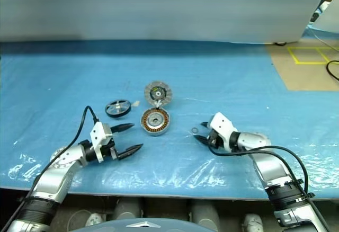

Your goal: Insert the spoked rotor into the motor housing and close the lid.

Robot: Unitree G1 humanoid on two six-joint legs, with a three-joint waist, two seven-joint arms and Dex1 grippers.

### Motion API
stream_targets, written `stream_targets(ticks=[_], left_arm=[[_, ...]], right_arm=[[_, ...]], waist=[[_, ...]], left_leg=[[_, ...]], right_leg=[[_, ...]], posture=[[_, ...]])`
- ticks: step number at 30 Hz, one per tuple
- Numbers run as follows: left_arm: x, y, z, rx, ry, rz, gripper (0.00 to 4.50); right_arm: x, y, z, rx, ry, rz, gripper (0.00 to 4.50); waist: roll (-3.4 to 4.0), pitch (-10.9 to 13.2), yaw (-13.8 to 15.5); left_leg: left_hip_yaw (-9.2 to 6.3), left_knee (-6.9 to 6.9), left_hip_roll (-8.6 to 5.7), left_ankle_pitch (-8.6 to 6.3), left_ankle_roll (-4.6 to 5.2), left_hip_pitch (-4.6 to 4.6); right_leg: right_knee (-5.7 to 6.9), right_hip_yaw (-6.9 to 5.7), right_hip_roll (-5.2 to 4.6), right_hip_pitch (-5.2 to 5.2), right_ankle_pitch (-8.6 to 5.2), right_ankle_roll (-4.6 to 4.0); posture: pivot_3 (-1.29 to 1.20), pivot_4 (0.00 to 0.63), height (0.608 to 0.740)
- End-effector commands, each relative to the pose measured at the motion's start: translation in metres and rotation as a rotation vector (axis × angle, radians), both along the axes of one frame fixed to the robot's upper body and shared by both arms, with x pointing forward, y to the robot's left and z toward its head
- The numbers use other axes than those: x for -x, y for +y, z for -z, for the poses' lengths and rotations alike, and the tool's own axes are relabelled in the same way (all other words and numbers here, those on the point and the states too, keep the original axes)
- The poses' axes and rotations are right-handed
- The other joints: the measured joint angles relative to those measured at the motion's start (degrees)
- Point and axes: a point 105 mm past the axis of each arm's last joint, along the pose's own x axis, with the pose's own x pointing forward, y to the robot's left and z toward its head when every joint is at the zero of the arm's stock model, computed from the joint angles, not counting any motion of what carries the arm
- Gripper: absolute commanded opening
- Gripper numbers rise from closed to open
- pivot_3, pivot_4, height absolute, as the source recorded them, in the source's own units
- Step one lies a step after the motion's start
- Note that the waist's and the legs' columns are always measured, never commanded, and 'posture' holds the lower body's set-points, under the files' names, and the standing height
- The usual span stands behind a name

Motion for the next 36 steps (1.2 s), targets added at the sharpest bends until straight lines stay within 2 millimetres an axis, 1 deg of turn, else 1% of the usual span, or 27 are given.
stream_targets(ticks=[1, 9, 13, 21, 22, 24, 26, 28, 31, 34, 35, 36], left_arm=[[-0.001, 0.002, -0.005, -0.007, -0.032, 0.003, 4.50], [0.001, 0.001, -0.005, -0.007, -0.031, 0.002, 4.50], [0.001, 0.002, -0.005, -0.008, -0.031, 0.000, 4.50], [0.000, 0.002, -0.005, -0.009, -0.033, 0.003, 4.50], [0.001, 0.002, -0.006, -0.009, -0.033, 0.003, 4.50], [0.000, 0.001, -0.006, -0.009, -0.033, 0.004, 4.50], [0.000, 0.001, -0.006, -0.009, -0.034, 0.005, 4.50], [0.000, 0.001, -0.006, -0.008, -0.035, 0.006, 4.50], [-0.001, 0.000, -0.007, -0.008, -0.037, 0.006, 4.50], [-0.002, 0.002, -0.009, -0.008, -0.041, -0.002, 4.50], [-0.003, 0.003, -0.009, -0.008, -0.042, -0.004, 4.50], [-0.002, 0.003, -0.010, -0.008, -0.044, -0.006, 4.50]], right_arm=[[0.009, -0.002, 0.019, 0.042, 0.073, -0.008, 2.79], [0.015, 0.015, 0.013, -0.009, 0.066, -0.076, 2.79], [0.017, 0.015, 0.015, 0.000, 0.072, -0.079, 2.79], [0.015, 0.009, 0.020, 0.023, 0.082, -0.054, 2.79], [0.014, 0.008, 0.021, 0.032, 0.080, -0.046, 2.38], [0.012, 0.007, 0.022, 0.038, 0.078, -0.034, 1.88], [0.010, 0.007, 0.021, 0.032, 0.076, -0.023, 1.19], [0.008, 0.007, 0.021, 0.031, 0.072, -0.017, 0.67], [0.006, 0.007, 0.019, 0.035, 0.062, -0.011, 0.66], [-0.007, 0.015, -0.008, -0.046, -0.002, -0.003, 0.66], [-0.014, 0.021, -0.024, -0.093, -0.034, -0.005, 0.66], [-0.021, 0.028, -0.044, -0.149, -0.070, -0.015, 0.66]], waist=[[0.00, 0.00, -0.01], [0.00, 0.00, -0.07], [0.00, 0.00, -0.07], [0.00, 0.00, -0.06], [0.00, 0.00, -0.06], [0.00, 0.00, -0.12], [-0.01, 0.00, -0.09], [-0.01, 0.00, -0.08], [-0.01, -0.01, -0.12], [-0.01, 0.00, -0.30], [-0.01, 0.00, -0.52], [0.01, 0.01, -0.75]], left_leg=[[0.00, -0.01, 0.00, 0.00, 0.00, 0.01], [0.00, -0.03, 0.02, 0.00, 0.00, 0.00], [0.00, -0.04, 0.01, 0.00, -0.01, 0.01], [0.00, -0.05, 0.01, 0.00, 0.00, 0.01], [0.00, -0.05, 0.01, 0.00, 0.00, 0.01], [0.00, -0.04, 0.02, 0.00, 0.00, 0.01], [0.01, -0.04, 0.01, -0.01, 0.02, 0.01], [0.01, -0.03, 0.01, -0.05, 0.09, 0.03], [0.01, -0.03, 0.01, -0.08, 0.14, 0.04], [0.01, -0.03, 0.01, -0.09, 0.15, 0.03], [0.01, -0.03, 0.00, -0.09, 0.15, 0.03], [0.01, -0.02, 0.00, -0.08, 0.13, 0.02]], right_leg=[[0.00, 0.00, 0.00, 0.00, 0.00, 0.00], [0.00, 0.00, 0.03, 0.00, 0.00, 0.00], [-0.02, 0.00, 0.02, -0.01, 0.00, 0.00], [-0.02, 0.00, 0.02, -0.01, 0.00, 0.00], [-0.02, 0.00, 0.02, -0.01, 0.00, 0.00], [-0.02, 0.00, 0.02, 0.00, 0.00, 0.00], [-0.02, 0.01, 0.02, 0.04, 0.00, 0.00], [-0.02, 0.01, 0.01, 0.08, 0.00, 0.00], [-0.02, 0.02, 0.01, 0.09, 0.00, 0.00], [0.00, 0.03, 0.02, 0.09, 0.00, 0.01], [0.00, 0.03, 0.02, 0.07, 0.01, 0.01], [0.02, 0.03, 0.02, 0.03, 0.01, 0.01]], posture=[[0.00, 0.150, 0.740], [0.00, 0.150, 0.740], [0.00, 0.150, 0.740], [0.00, 0.150, 0.740], [0.00, 0.150, 0.740], [0.00, 0.150, 0.740], [0.00, 0.150, 0.740], [0.00, 0.150, 0.740], [0.00, 0.150, 0.740], [0.00, 0.150, 0.740], [0.00, 0.150, 0.740], [0.00, 0.150, 0.740]])
